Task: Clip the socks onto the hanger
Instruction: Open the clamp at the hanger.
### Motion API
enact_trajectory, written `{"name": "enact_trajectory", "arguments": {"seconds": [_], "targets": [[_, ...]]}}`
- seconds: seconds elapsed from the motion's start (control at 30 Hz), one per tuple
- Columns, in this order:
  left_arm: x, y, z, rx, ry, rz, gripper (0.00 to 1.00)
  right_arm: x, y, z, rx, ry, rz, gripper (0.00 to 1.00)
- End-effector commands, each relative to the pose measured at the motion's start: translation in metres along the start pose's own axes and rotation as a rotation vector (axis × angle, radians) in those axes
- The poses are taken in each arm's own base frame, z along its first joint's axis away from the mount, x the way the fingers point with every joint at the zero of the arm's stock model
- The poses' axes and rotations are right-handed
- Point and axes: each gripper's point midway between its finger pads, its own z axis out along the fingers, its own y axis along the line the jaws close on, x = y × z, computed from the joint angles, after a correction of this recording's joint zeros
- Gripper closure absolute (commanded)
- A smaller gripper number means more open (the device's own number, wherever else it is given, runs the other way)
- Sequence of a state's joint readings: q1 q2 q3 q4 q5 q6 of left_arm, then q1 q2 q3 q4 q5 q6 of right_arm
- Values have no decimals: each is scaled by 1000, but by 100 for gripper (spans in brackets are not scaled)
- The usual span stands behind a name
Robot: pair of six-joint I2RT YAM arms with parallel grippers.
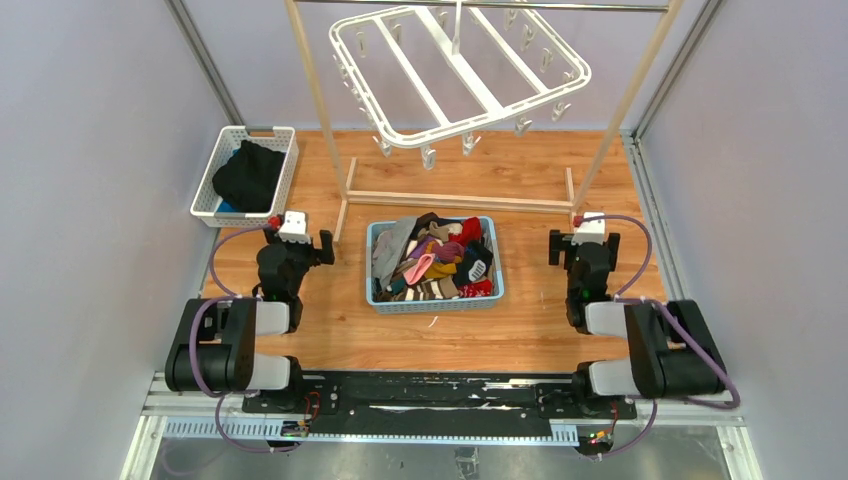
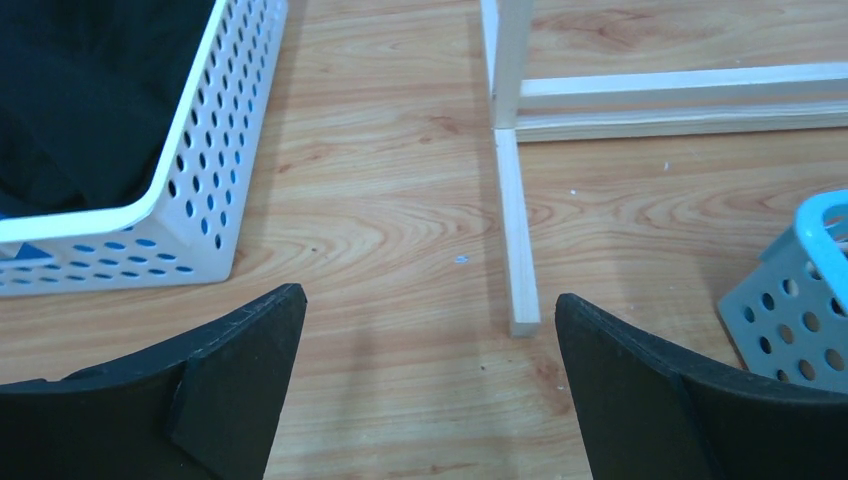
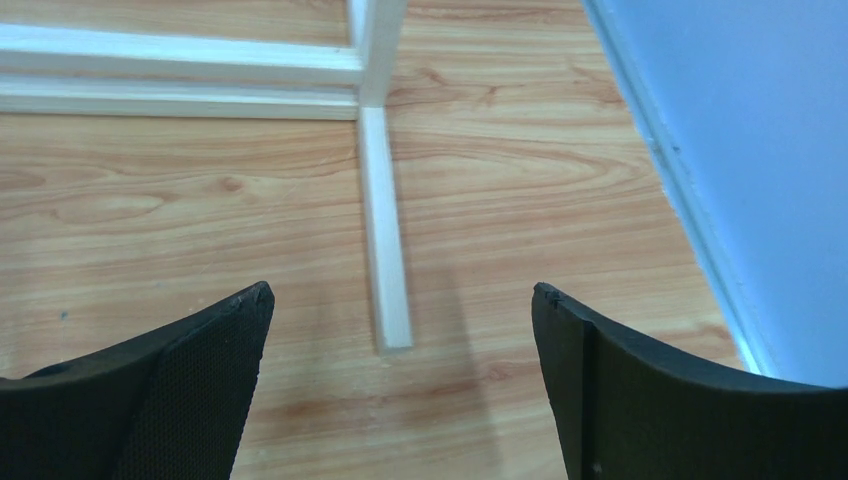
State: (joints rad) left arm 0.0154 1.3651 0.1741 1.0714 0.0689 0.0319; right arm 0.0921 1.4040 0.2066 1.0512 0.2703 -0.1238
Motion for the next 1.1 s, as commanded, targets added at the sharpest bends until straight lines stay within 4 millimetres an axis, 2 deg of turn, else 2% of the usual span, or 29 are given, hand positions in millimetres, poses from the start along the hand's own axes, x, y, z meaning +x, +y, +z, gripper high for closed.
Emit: {"name": "enact_trajectory", "arguments": {"seconds": [0.0, 0.07, 0.13, 0.2, 0.27, 0.33, 0.43, 0.53, 0.67, 0.77, 0.83, 0.97, 1.07], "targets": [[-23, -7, 7, 55, -12, 36, 0, -36, -23, -8, 127, 21, 40, 1], [-32, -4, 10, 50, 48, 45, 0, -51, -28, -16, 139, 52, 89, 1], [-39, -4, 10, 62, 121, 54, 0, -65, -23, -24, 108, 56, 183, 1], [-40, -4, 3, 67, 215, 50, 0, -76, -11, -29, 44, 49, 294, 1], [-56, -7, -3, 96, 257, 46, 0, -88, -10, -34, 64, 48, 460, 1], [-65, -13, -14, 133, 315, 31, 0, -93, -4, -44, 23, 105, 483, 1], [-81, -22, -33, 176, 366, 1, 0, -118, 39, -59, -274, 67, 440, 1], [-100, -29, -55, 218, 380, -18, 0, -141, 63, -82, -438, 29, 418, 3], [-132, -36, -89, 243, 373, -48, 0, -177, 91, -125, -601, -96, 336, 13], [-173, -41, -115, 265, 312, -58, 0, -210, 111, -160, -717, -216, 311, 19], [-192, -43, -131, 275, 281, -66, 0, -231, 127, -183, -804, -290, 299, 25], [-214, -54, -157, 330, 205, -63, 0, -262, 155, -211, -894, -405, 240, 39], [-220, -65, -168, 397, 159, -59, 0, -281, 175, -223, -895, -493, 161, 41]]}}
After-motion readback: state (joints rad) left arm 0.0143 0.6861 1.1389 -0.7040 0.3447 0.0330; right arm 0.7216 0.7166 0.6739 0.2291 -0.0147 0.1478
